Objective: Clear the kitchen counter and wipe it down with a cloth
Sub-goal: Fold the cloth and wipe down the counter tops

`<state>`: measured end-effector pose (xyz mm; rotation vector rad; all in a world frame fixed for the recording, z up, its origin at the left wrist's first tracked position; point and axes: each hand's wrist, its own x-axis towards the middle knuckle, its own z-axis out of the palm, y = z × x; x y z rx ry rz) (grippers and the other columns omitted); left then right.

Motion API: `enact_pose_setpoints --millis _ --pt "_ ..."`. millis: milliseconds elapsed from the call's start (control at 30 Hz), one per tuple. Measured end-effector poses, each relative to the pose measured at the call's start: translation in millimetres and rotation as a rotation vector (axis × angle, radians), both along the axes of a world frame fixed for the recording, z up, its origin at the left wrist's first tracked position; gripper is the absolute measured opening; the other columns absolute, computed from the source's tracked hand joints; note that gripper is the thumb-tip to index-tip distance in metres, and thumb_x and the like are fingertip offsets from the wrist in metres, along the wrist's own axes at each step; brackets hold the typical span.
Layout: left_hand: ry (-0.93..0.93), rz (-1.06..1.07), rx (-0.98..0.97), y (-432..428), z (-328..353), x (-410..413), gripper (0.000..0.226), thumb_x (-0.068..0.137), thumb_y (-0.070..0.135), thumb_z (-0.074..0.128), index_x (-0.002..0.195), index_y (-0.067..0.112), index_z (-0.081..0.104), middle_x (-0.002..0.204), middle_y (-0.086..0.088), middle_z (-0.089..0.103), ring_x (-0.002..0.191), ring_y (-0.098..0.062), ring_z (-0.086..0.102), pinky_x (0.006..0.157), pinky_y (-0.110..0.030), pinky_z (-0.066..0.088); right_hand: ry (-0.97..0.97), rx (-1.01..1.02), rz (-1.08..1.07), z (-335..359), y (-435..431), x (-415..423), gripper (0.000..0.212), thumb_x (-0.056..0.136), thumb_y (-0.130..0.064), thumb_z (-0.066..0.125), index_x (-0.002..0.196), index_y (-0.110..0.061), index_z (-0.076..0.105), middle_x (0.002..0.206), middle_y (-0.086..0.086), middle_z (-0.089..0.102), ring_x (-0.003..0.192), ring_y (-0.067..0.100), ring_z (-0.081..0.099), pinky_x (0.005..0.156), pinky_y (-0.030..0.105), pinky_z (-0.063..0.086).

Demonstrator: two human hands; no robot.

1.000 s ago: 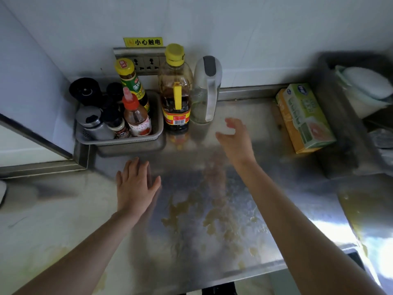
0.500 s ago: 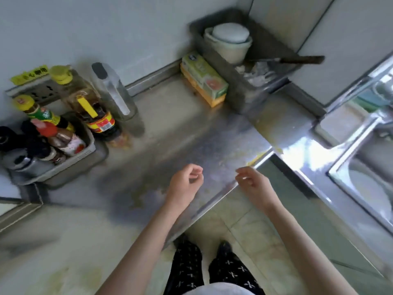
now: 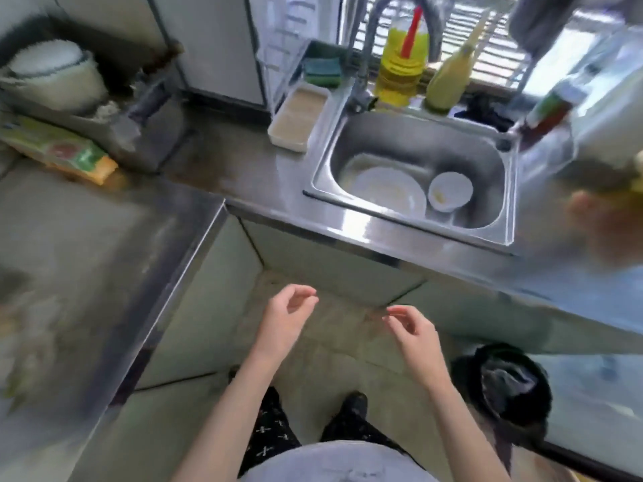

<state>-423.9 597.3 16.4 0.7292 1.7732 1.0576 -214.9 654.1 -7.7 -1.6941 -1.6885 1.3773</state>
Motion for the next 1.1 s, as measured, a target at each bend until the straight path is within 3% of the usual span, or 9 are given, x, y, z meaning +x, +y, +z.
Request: enact_pose_setpoints --millis 133,300,367,533,633,733,900,1000,1100 --pt "-0.052 -0.062 -0.063 1.4 1.6 70.9 0.015 0.086 0.005 0.061 0.085 0.019 0.064 0.086 0.0 0.069 0.085 -0.012 0.065 0.082 -0.02 0.048 0.096 -0.088 -0.18 7.4 6.9 62.0 0.016 0.087 -0.009 0.058 0.088 -0.023 0.064 0.088 -0.002 0.07 0.086 0.014 0.066 0.082 0.03 0.052" --pt "-0.049 -0.173 -0.172 9.3 -2.7 114.3 0.011 0.086 0.004 0.06 0.087 0.013 0.066 0.085 -0.004 0.072 0.084 -0.013 0.067 0.073 -0.011 0.048 0.198 -0.106 -0.269 22.3 41.7 101.0 0.015 0.089 -0.011 0.055 0.091 -0.022 0.063 0.087 -0.002 0.069 0.081 0.011 0.065 0.076 0.02 0.049" --pt "-0.034 -0.199 -0.207 28.5 -6.9 121.3 0.012 0.086 0.003 0.06 0.085 0.013 0.067 0.083 -0.004 0.072 0.084 -0.016 0.068 0.075 -0.015 0.049 0.196 -0.12 -0.278 20.9 57.6 114.9 0.015 0.089 -0.011 0.054 0.091 -0.023 0.063 0.086 -0.004 0.069 0.08 0.009 0.064 0.075 0.018 0.049" --pt "0.041 -0.414 -0.237 118.4 -21.6 150.8 0.013 0.086 0.009 0.062 0.084 0.02 0.067 0.082 0.002 0.072 0.084 -0.008 0.067 0.078 -0.021 0.046 0.102 -0.174 -0.338 2.4 90.4 161.5 0.017 0.089 -0.014 0.056 0.089 -0.029 0.061 0.088 -0.008 0.068 0.078 0.0 0.063 0.071 0.011 0.045" --pt "0.099 -0.595 -0.218 188.6 -23.8 181.2 0.011 0.087 0.016 0.061 0.086 0.025 0.066 0.085 0.005 0.071 0.084 -0.006 0.065 0.072 -0.019 0.044 0.027 -0.227 -0.399 -4.1 98.0 194.9 0.017 0.088 -0.015 0.058 0.087 -0.032 0.061 0.086 -0.008 0.068 0.081 0.005 0.064 0.077 0.021 0.05" --pt "0.041 -0.691 -0.143 256.3 -11.8 219.8 0.004 0.085 0.018 0.062 0.088 0.018 0.064 0.086 0.001 0.069 0.083 -0.015 0.064 0.067 -0.017 0.046 0.006 -0.232 -0.51 -2.6 107.8 227.3 0.017 0.086 -0.012 0.061 0.085 -0.029 0.063 0.081 -0.006 0.07 0.075 0.004 0.065 0.079 0.026 0.053" --pt "0.016 -0.667 -0.073 317.4 7.2 262.2 0.005 0.087 0.015 0.061 0.087 0.018 0.065 0.09 -0.006 0.069 0.085 -0.018 0.065 0.072 -0.027 0.05 0.021 -0.199 -0.577 4.7 147.1 261.4 0.017 0.087 -0.01 0.062 0.084 -0.027 0.063 0.08 -0.005 0.07 0.072 0.005 0.066 0.075 0.022 0.05" --pt "0.022 -0.599 -0.068 327.9 4.5 268.2 0.006 0.088 0.015 0.06 0.088 0.019 0.065 0.088 -0.001 0.068 0.084 -0.015 0.064 0.067 -0.015 0.047 0.07 -0.207 -0.481 4.4 186.8 260.9 0.015 0.088 -0.012 0.06 0.086 -0.026 0.063 0.082 -0.003 0.07 0.077 0.009 0.066 0.076 0.022 0.051" --pt "0.07 -0.458 -0.09 334.1 -1.9 260.7 0.003 0.086 0.018 0.063 0.088 0.019 0.065 0.087 0.001 0.069 0.083 -0.013 0.064 0.067 -0.014 0.046 0.114 -0.217 -0.313 -0.9 239.8 249.8 0.015 0.088 -0.009 0.059 0.086 -0.023 0.063 0.085 -0.002 0.068 0.081 0.015 0.064 0.076 0.02 0.049"
